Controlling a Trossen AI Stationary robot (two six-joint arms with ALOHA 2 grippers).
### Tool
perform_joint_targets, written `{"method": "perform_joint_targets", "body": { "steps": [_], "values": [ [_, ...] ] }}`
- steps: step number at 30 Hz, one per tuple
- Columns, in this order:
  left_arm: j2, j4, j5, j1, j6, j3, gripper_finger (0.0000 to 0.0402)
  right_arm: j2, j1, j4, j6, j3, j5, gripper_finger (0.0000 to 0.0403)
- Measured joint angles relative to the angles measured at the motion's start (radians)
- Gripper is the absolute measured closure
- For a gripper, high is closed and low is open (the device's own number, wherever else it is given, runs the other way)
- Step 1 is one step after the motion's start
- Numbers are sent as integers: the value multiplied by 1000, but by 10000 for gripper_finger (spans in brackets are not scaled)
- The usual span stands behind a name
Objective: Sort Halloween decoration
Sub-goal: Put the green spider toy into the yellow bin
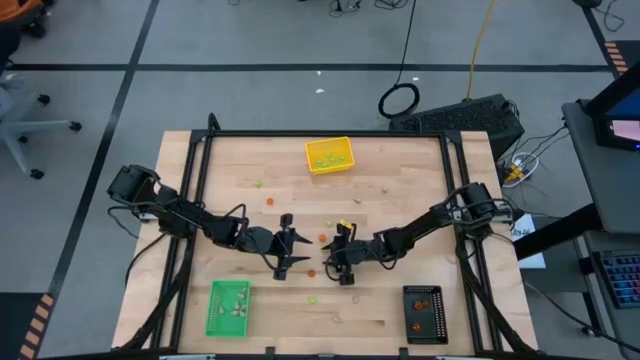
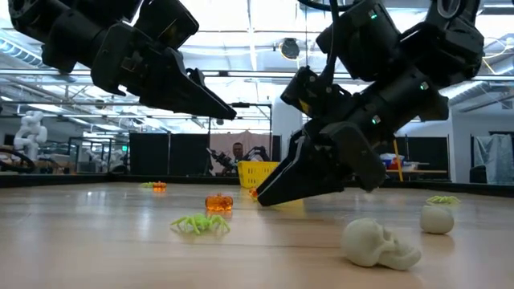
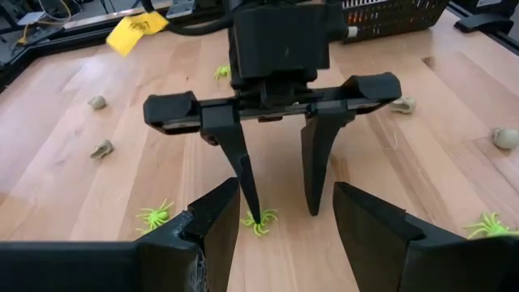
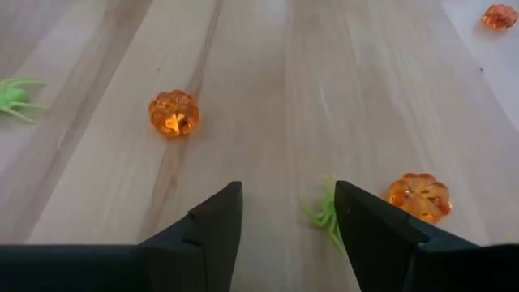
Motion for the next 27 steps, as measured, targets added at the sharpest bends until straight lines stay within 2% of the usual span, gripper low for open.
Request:
{"method": "perform_joint_targets", "body": {
  "steps": [6,13,18,24,27],
  "values": [
    [0,-7,0,0,0,0,204,2,0,3,5,0,3,220],
    [0,-6,0,0,0,0,204,2,3,-4,34,0,-92,246],
    [0,-6,0,0,0,0,204,-23,25,-20,25,-1,-94,255],
    [0,-9,0,0,0,0,204,-56,48,-23,-85,-3,-28,223],
    [0,-12,0,0,0,0,204,-56,41,-32,-107,-3,-42,201]
  ]
}}
